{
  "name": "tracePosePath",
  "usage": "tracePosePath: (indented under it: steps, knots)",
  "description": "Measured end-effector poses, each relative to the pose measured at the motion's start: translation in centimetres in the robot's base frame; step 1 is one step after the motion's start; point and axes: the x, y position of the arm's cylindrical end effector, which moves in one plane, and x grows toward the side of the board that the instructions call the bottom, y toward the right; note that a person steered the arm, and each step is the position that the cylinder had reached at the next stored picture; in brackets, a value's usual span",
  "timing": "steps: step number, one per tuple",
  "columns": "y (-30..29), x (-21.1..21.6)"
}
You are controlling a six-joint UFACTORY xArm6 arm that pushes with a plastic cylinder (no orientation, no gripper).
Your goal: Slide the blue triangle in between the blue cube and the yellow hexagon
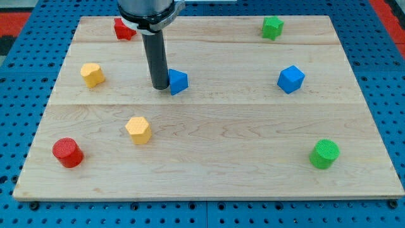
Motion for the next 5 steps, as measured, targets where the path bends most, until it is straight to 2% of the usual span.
tracePosePath:
  steps: [3, 4, 5]
  knots:
    - [-0.9, -0.2]
    - [1.9, -5.8]
    - [8.5, -4.1]
